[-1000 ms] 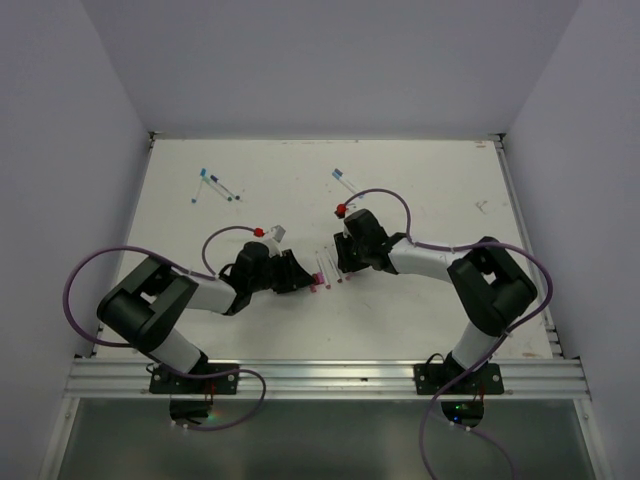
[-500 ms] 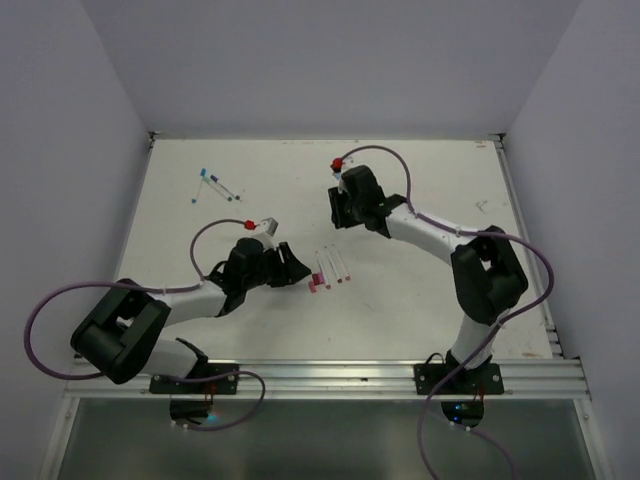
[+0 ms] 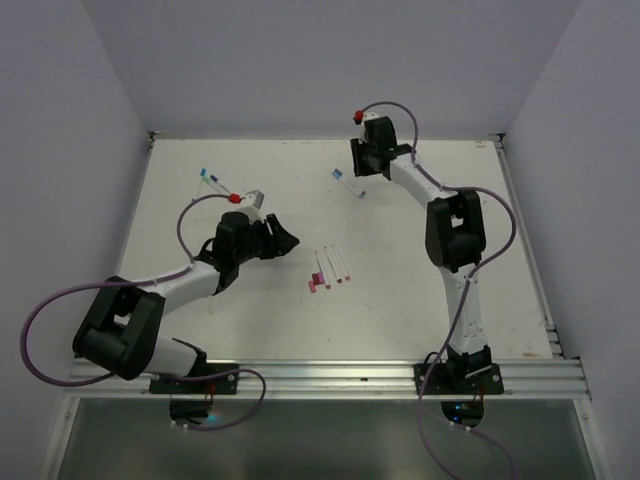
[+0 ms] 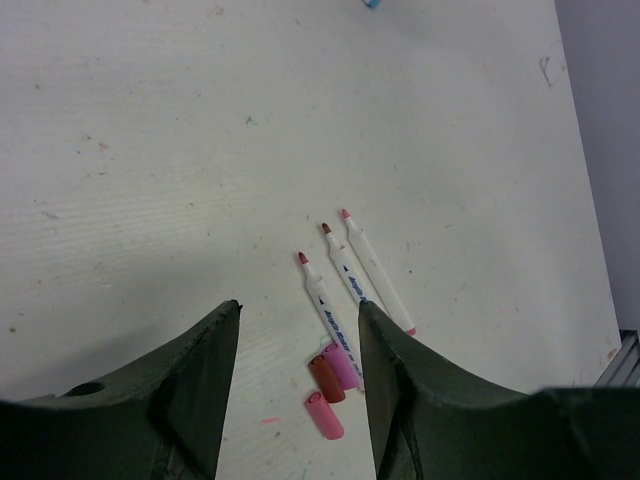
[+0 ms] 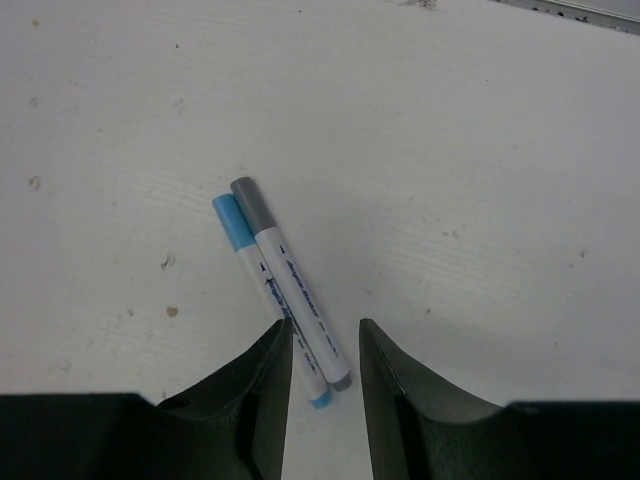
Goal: Open the pen caps
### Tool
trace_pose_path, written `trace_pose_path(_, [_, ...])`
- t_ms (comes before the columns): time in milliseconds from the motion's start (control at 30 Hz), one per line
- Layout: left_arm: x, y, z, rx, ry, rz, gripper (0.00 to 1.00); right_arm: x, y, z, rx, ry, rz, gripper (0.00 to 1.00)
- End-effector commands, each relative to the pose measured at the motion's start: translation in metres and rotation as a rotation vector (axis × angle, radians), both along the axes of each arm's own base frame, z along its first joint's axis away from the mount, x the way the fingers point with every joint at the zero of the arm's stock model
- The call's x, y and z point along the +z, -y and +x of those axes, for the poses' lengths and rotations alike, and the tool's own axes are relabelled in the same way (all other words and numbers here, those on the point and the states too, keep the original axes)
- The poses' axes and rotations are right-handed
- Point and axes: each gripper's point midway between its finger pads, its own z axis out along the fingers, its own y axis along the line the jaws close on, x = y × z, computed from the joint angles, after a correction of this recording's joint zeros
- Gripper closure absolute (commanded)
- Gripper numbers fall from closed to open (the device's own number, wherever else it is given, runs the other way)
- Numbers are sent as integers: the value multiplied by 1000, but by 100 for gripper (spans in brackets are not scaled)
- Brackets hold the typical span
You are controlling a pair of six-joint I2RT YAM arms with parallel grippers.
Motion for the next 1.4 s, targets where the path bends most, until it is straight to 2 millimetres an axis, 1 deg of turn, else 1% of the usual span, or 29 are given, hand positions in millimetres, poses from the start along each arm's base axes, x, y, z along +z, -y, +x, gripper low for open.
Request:
trace_pose_path(0, [16, 9, 11, -47, 55, -8, 46, -3, -10, 10, 78, -14, -11, 64])
trace_pose_path(33, [15, 10, 12, -51, 51, -9, 46, -6, -10, 12, 80, -16, -12, 64])
trace_pose_path(67, [19, 12, 14, -54, 61, -16, 46, -7, -10, 13, 82, -18, -12, 64])
trace_pose_path(100, [19, 13, 14, -60, 60, -22, 46, -16, -12, 14, 86, -32, -12, 64])
trace_pose_path(133, [19, 14, 15, -61, 59, -23, 46, -14, -13, 17, 87, -27, -8, 64])
trace_pose_path(433, [18, 13, 13, -73, 60, -34, 45, -36, -17, 9, 101, -72, 14, 64])
trace_pose_path(467, [18, 12, 13, -71, 59, -33, 45, -41, -16, 8, 98, -83, 9, 65])
trace_pose_path(633, [20, 8, 12, -68, 63, -33, 44, -48, -14, 8, 93, -96, -9, 65])
trace_pose_path(667, [20, 8, 12, -68, 64, -33, 44, -53, -12, 7, 91, -108, -17, 66])
trace_pose_path(700, [20, 6, 12, -64, 64, -33, 44, -52, -13, 8, 91, -108, -17, 66])
trace_pose_path(767, [21, 6, 12, -65, 67, -34, 43, -54, -12, 8, 93, -112, -25, 66])
trace_pose_path(1033, [20, 7, 11, -69, 58, -50, 43, -71, -7, 7, 96, -147, -65, 68])
trace_pose_path(1100, [20, 7, 11, -69, 57, -54, 43, -70, -7, 8, 95, -145, -68, 71])
trace_pose_path(1167, [21, 8, 11, -70, 58, -56, 43, -72, -7, 9, 96, -147, -70, 79])
trace_pose_path(1233, [22, 8, 9, -74, 56, -61, 43, -68, -10, 11, 103, -142, -60, 80])
trace_pose_path(1267, [22, 9, 9, -76, 58, -64, 42, -67, -13, 11, 115, -138, -46, 83])
trace_pose_path(1300, [25, 10, 8, -85, 56, -78, 40, -66, -14, 12, 118, -132, -41, 87])
trace_pose_path(1333, [26, 11, 8, -89, 50, -91, 37, -64, -15, 14, 117, -122, -39, 94])
trace_pose_path(1367, [27, 12, 9, -91, 47, -104, 37, -59, -16, 18, 116, -106, -35, 100])
